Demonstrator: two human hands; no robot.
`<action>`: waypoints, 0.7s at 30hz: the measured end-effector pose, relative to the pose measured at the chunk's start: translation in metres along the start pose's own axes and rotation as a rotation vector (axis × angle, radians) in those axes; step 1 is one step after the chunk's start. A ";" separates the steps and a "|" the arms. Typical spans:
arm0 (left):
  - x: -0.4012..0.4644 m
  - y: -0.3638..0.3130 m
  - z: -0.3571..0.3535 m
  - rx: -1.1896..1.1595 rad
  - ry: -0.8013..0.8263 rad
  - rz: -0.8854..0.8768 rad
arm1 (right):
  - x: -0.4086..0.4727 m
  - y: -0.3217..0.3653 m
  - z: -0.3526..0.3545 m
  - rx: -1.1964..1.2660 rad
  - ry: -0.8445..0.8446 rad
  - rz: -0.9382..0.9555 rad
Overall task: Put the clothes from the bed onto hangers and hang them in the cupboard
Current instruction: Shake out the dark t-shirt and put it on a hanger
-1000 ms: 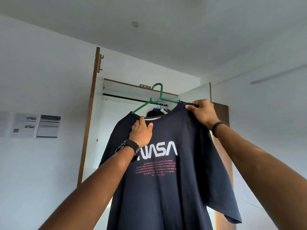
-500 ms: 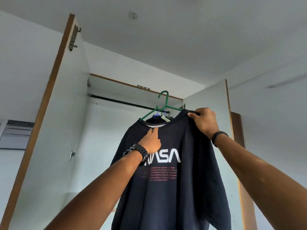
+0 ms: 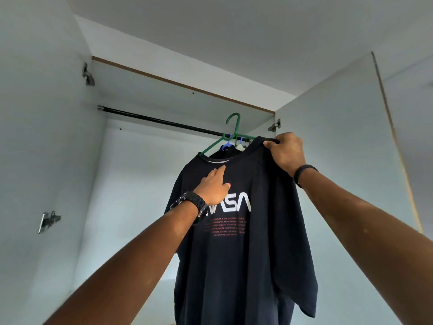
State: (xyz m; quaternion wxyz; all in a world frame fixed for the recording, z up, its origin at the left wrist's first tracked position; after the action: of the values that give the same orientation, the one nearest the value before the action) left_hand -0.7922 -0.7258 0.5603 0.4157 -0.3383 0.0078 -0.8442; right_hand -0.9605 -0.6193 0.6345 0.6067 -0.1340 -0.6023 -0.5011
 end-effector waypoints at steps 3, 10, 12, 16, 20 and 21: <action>0.064 0.027 -0.013 0.028 0.010 0.000 | 0.053 -0.036 -0.038 0.014 -0.021 0.000; 0.194 0.096 -0.032 0.046 -0.054 -0.010 | 0.150 -0.111 -0.139 0.079 -0.073 -0.041; 0.230 0.118 -0.044 0.053 -0.062 -0.019 | 0.174 -0.133 -0.168 0.078 -0.097 -0.031; 0.299 0.157 -0.067 0.081 -0.090 -0.080 | 0.215 -0.171 -0.216 0.015 -0.153 0.013; 0.379 0.199 -0.072 0.098 -0.108 -0.142 | 0.272 -0.204 -0.265 -0.028 -0.204 0.009; 0.398 0.207 -0.072 0.112 -0.107 -0.150 | 0.285 -0.211 -0.275 -0.034 -0.225 0.015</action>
State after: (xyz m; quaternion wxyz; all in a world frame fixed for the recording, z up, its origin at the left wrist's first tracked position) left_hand -0.8591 -1.1618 0.6681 0.3694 -0.3585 -0.0871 -0.8529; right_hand -1.0242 -1.0551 0.7228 0.5365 -0.2042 -0.6570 -0.4886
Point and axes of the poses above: each hand's wrist, its own x-axis towards the middle knuckle, its own z-axis out of the back of the hand, y = z × x, the point moved 7 cm from there along x, towards the middle knuckle, and after that the axes turned 8 degrees about y, right-handed, at the moved point
